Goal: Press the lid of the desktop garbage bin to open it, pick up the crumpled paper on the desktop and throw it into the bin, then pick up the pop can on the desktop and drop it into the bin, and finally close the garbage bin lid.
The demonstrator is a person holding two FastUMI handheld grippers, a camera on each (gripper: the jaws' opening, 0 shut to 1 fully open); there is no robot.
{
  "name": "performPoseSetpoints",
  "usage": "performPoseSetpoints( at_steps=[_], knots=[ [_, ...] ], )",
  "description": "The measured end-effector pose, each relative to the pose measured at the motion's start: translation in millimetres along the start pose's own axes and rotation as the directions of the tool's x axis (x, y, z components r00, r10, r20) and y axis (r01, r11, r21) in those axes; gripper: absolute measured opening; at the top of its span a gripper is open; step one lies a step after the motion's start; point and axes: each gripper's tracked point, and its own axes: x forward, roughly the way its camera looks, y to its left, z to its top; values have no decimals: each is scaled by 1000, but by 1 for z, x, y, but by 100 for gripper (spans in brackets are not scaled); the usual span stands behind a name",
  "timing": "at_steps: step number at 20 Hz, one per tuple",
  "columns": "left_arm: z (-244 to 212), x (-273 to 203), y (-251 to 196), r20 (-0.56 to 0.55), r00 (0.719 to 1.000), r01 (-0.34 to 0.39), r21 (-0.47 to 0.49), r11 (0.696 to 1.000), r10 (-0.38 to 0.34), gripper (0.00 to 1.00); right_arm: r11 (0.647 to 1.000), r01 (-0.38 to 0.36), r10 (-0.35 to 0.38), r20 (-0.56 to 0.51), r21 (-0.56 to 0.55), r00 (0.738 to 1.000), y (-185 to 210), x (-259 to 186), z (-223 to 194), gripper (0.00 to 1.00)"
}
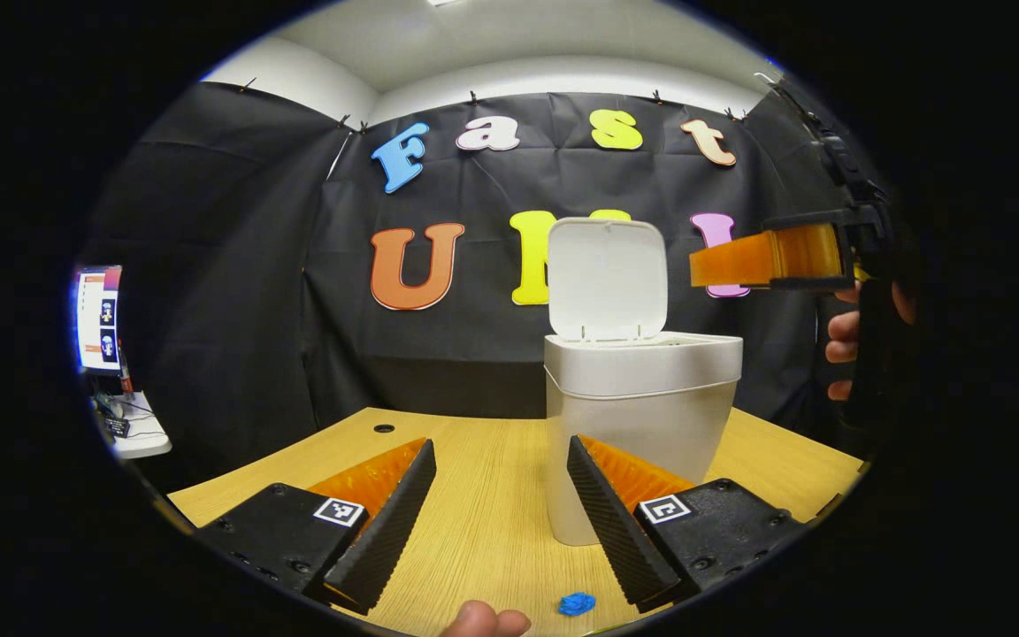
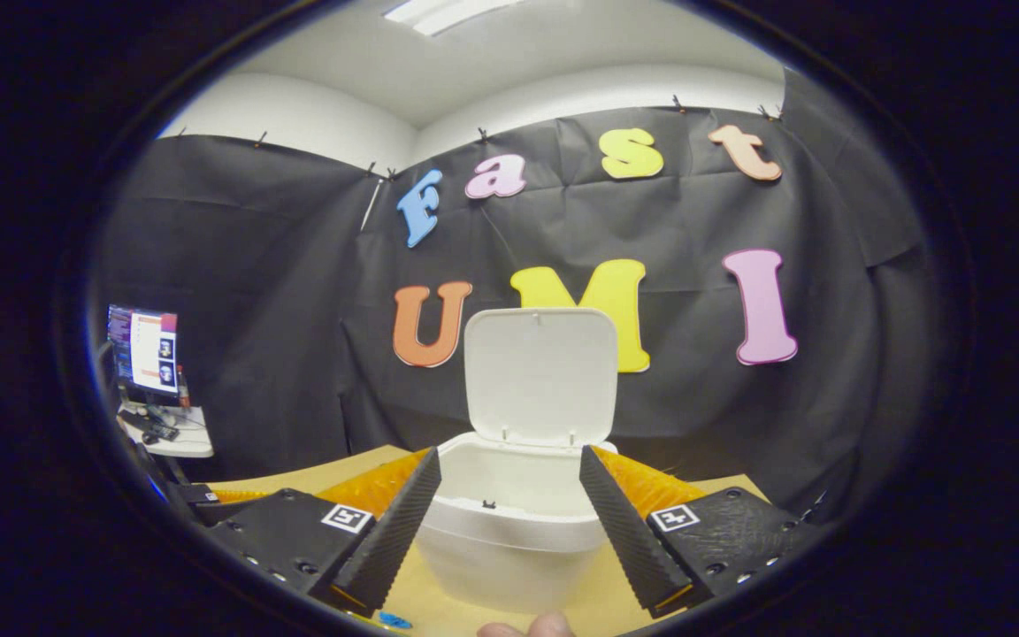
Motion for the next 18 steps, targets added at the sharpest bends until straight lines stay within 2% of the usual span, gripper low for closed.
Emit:
performPoseSetpoints(
  at_steps=[4,10,18],
  knots=[
    [0,0,-5,6,1000,11,-10,1000,-10,97,999,35,-35,24,-12,999,-3,-21,-11,98],
    [1,-3,-10,5,999,38,-6,999,-38,97,997,74,-76,40,32,996,-16,-50,-23,98],
    [-31,-14,-28,-49,995,83,9,997,-83,97,989,147,-147,48,6,988,-48,-92,-50,98]
  ],
)
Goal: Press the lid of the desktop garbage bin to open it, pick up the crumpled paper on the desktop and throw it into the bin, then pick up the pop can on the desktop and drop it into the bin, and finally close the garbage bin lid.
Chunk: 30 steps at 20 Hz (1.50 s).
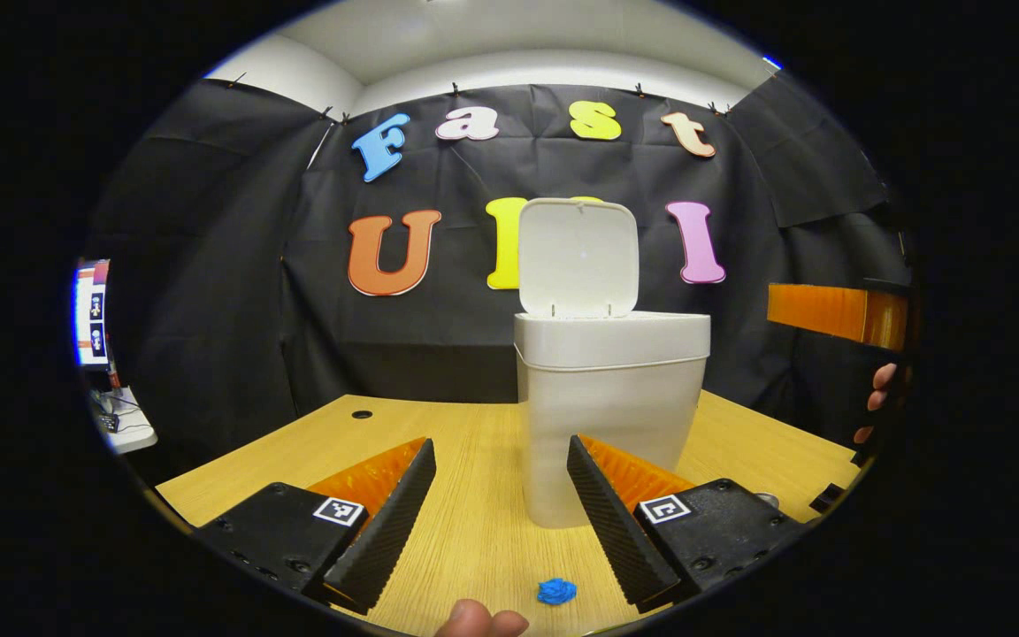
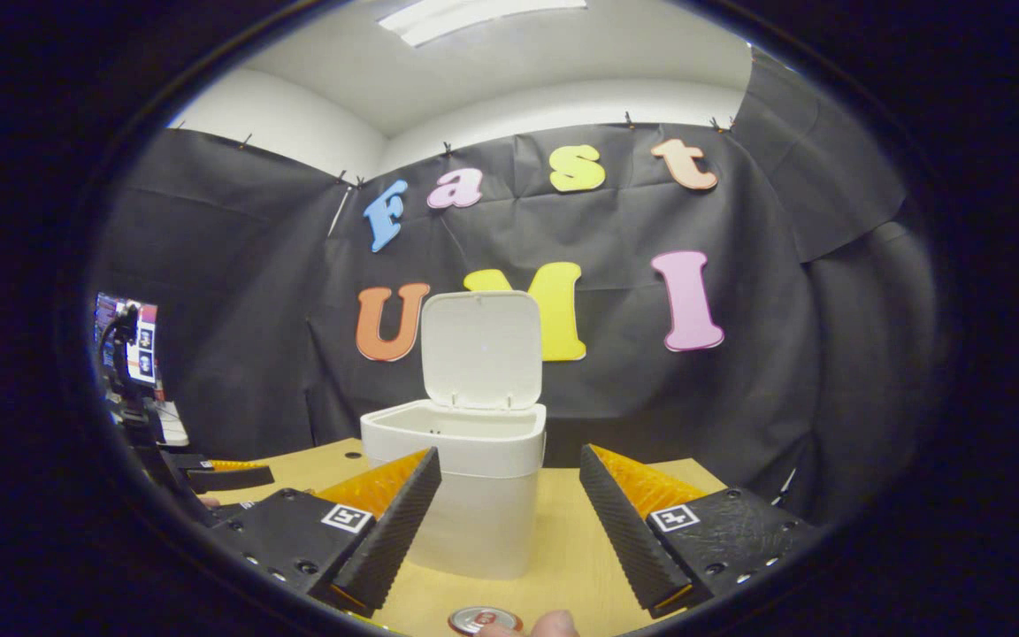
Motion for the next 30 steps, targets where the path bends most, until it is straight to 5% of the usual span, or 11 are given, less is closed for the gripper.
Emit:
performPoseSetpoints(
  at_steps=[13,26,30],
  knots=[
    [-93,-32,-24,-174,984,41,-27,999,-45,97,997,73,-73,-7,25,997,-36,-51,-72,97],
    [-168,-27,-48,-374,926,47,-45,998,-61,98,991,118,-112,-100,58,989,-63,-60,-123,96],
    [-181,-25,-47,-414,909,44,-27,999,-52,87,989,124,-116,-109,75,987,-64,-61,-128,96]
  ],
)
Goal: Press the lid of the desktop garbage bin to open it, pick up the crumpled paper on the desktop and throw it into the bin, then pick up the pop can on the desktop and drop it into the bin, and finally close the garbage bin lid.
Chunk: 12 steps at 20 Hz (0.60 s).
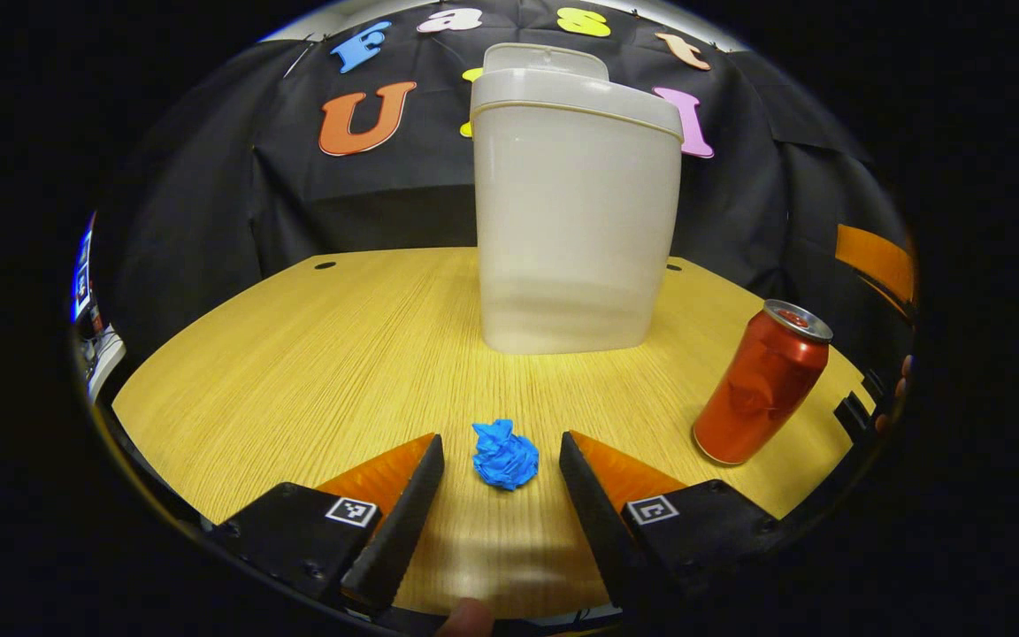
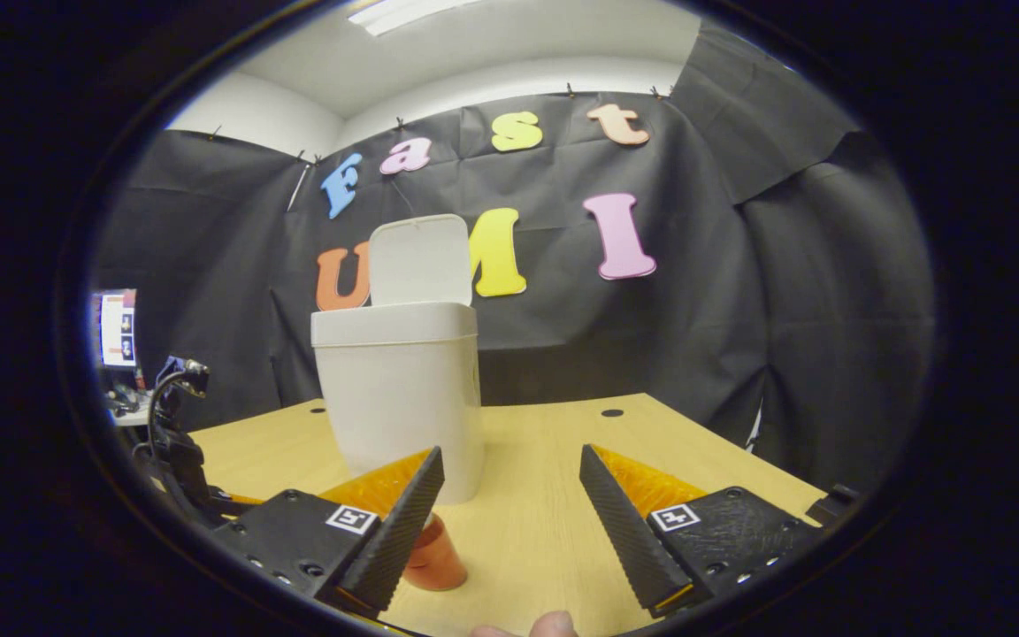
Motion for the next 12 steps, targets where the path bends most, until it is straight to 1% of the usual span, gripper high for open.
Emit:
performPoseSetpoints(
  at_steps=[1,2,3,4,5,6,7,8,9,10,11,12],
  knots=[
    [-1,1,0,-2,1000,-1,3,1000,1,80,1000,1,-1,-3,-6,1000,0,-1,-2,96],
    [-3,0,0,-6,1000,0,0,1000,0,76,1000,4,-4,-1,-11,1000,0,-1,-2,96],
    [-4,0,1,-7,1000,-5,-3,1000,5,69,1000,6,-6,0,-16,1000,-1,-2,-3,96],
    [-3,1,2,4,1000,-9,-2,1000,9,66,1000,5,-5,0,-16,1000,0,-2,-4,96],
    [-4,1,6,5,1000,-19,-7,1000,20,68,1000,4,-4,-1,-16,1000,1,-1,-5,96],
    [-4,1,6,6,1000,-21,-16,1000,21,55,1000,4,-4,-5,-17,1000,2,-1,-6,96],
    [-3,2,7,8,1000,-20,-18,1000,20,49,1000,4,-4,-10,-17,1000,2,-1,-8,96],
    [-4,2,8,8,1000,-19,-20,1000,19,48,1000,1,-2,-12,-15,1000,4,-1,-8,96],
    [-3,2,9,12,1000,-17,-24,1000,17,43,1000,-2,2,-12,-12,1000,7,-1,-8,96],
    [-2,2,8,17,1000,-15,-28,1000,15,41,1000,-6,6,-11,-11,1000,9,-1,-8,96],
    [-1,1,8,20,1000,-12,-28,1000,13,37,1000,-9,9,-11,-13,1000,11,-1,-9,96],
    [-1,1,9,20,1000,-11,-26,1000,12,35,1000,-12,12,-12,-16,1000,14,-1,-8,96]
  ],
)
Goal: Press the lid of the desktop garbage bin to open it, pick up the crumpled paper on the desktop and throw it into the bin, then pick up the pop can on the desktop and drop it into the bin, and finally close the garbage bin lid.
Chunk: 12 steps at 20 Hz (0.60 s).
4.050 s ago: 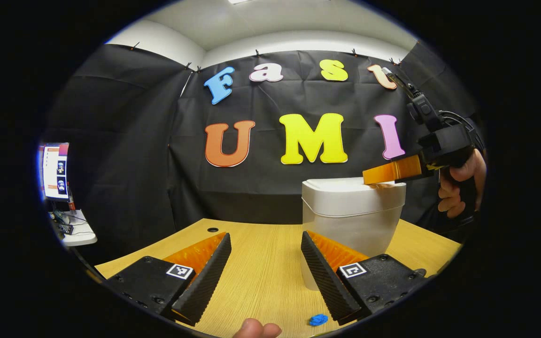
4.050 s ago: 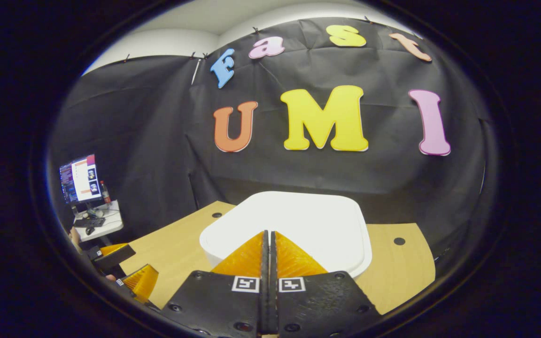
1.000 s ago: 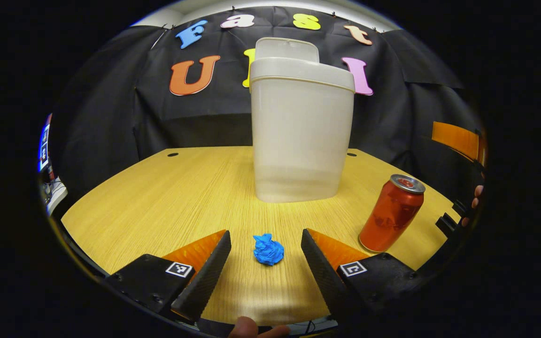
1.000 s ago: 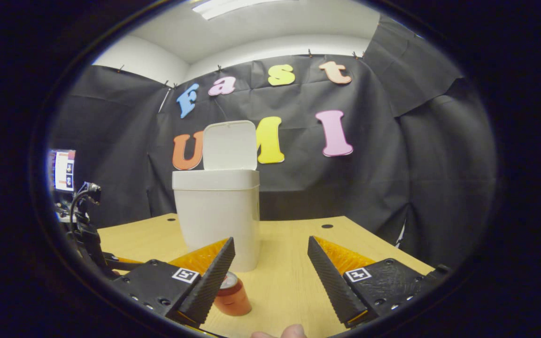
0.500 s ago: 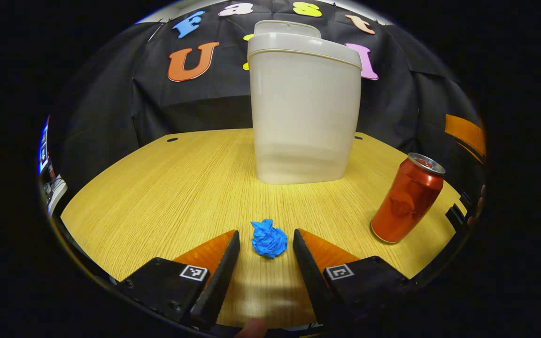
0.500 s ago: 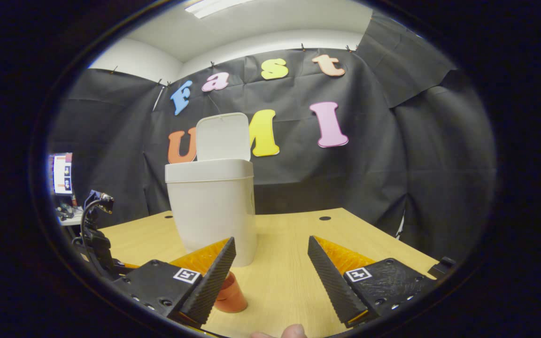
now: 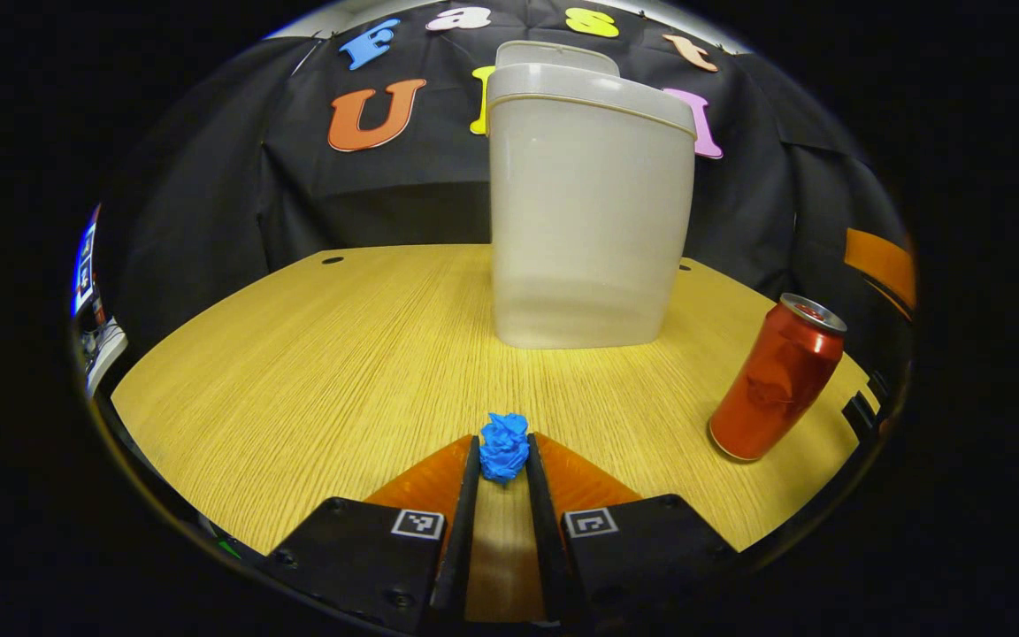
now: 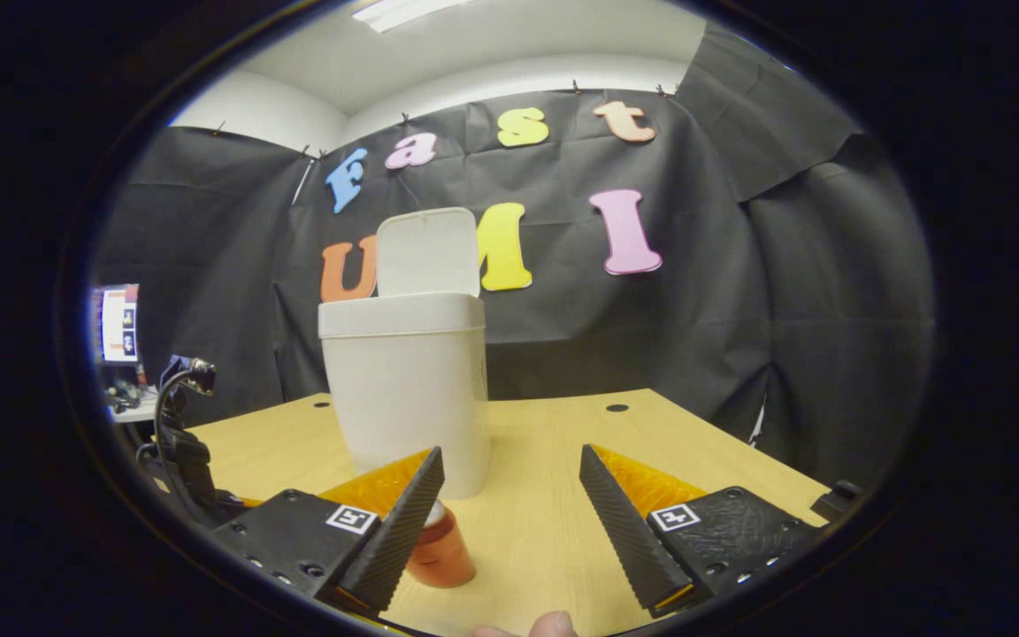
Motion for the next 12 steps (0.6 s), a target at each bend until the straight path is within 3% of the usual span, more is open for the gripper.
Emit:
performPoseSetpoints(
  at_steps=[9,10,12],
  knots=[
    [42,-16,6,102,995,-21,-6,1000,21,33,998,-57,57,-18,-18,998,37,-7,-8,96],
    [48,-17,8,117,993,-22,-7,1000,23,36,998,-63,63,-24,-21,998,42,-8,-10,96],
    [61,-22,8,146,989,-22,-13,1000,24,33,997,-75,74,-41,-31,996,50,-8,-17,96]
  ],
)
